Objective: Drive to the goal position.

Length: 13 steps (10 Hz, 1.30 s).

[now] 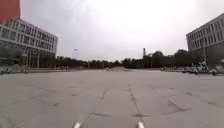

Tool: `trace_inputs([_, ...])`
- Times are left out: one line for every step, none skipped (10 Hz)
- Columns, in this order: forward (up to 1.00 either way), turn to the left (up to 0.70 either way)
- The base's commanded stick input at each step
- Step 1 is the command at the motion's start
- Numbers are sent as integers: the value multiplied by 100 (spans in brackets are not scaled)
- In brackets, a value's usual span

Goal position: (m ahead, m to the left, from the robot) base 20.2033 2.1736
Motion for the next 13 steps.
trace_inputs([50, 0])
trace_inputs([50, 0])
trace_inputs([50, 0])
trace_inputs([50, 0])
trace_inputs([50, 0])
trace_inputs([50, 0])
trace_inputs([50, 0])
trace_inputs([50, 0])
trace_inputs([50, 0])
trace_inputs([50, 0])
trace_inputs([50, 0])
trace_inputs([50, 0])
trace_inputs([50, 0])
